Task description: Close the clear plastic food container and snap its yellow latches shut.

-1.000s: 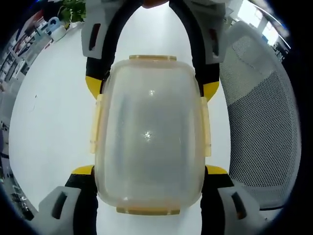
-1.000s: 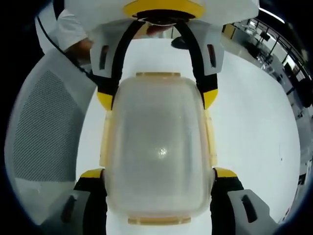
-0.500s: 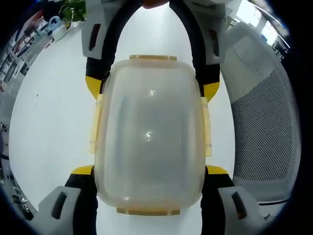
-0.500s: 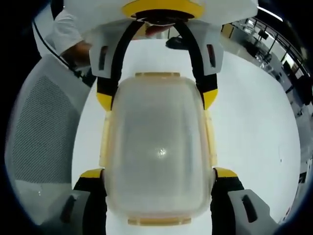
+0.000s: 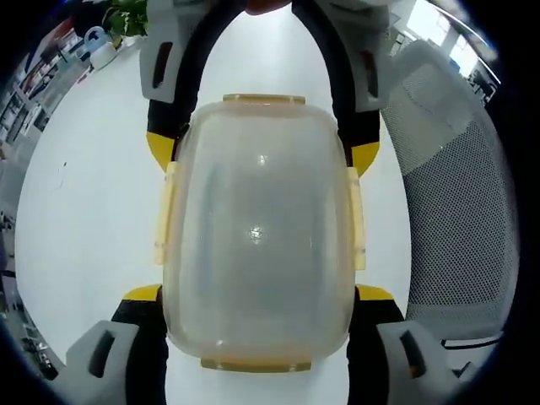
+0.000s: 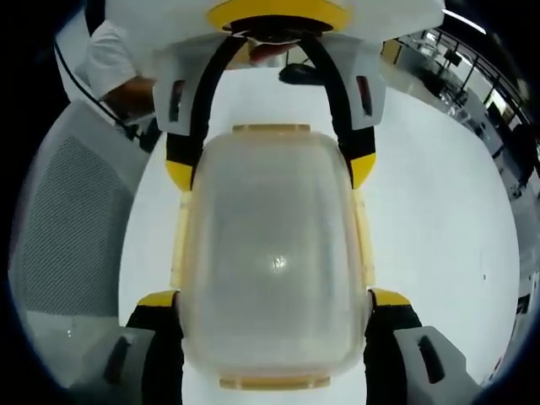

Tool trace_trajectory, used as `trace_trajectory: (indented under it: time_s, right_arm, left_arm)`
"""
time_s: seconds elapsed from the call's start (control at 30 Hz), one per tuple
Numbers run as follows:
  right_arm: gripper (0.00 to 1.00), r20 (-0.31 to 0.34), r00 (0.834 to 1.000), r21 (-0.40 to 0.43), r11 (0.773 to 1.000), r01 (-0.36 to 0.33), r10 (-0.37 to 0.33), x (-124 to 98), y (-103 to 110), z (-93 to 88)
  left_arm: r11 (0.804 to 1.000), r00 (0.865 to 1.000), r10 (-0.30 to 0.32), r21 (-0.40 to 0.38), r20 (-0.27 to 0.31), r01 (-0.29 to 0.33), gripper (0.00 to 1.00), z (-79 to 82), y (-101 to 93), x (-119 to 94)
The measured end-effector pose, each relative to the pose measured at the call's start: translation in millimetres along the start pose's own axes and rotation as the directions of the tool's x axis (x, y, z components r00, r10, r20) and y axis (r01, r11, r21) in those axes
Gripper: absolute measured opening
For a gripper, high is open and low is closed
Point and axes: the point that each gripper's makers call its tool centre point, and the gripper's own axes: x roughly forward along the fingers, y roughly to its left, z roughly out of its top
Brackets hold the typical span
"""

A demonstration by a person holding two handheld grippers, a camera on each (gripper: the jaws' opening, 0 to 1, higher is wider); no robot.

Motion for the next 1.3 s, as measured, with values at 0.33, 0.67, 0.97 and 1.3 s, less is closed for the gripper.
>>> trace_trajectory:
  time_s: [0.33, 0.67, 0.97, 1.3]
  right_arm:
    - [0.90, -0.006, 1.000, 0.003, 1.000, -0.002, 0.002, -1, -9, -0.4]
    - [0.90, -0.005, 1.000, 0.009, 1.000, 0.000, 0.000, -1, -21, -0.5]
    - [0.90, -0.004, 1.000, 0.017, 1.000, 0.004, -0.004, -1, -30, -0.9]
    - [0.91, -0.001, 1.000, 0.021, 1.000, 0.003, -0.003, -1, -43, -1.5]
  left_arm:
    - [1.000, 1.000, -0.004, 0.002, -0.002, 0.004, 0.90, 0.9, 8.5, 0]
    - [1.000, 1.000, -0.004, 0.006, 0.003, 0.004, 0.90, 2.2, 20.9, -1]
    - [1.000, 1.000, -0.004, 0.016, -0.006, 0.004, 0.90, 2.4, 30.0, 0]
    - [1.000, 1.000, -0.003, 0.014, -0.003, 0.003, 0.90, 3.4, 42.9, 0]
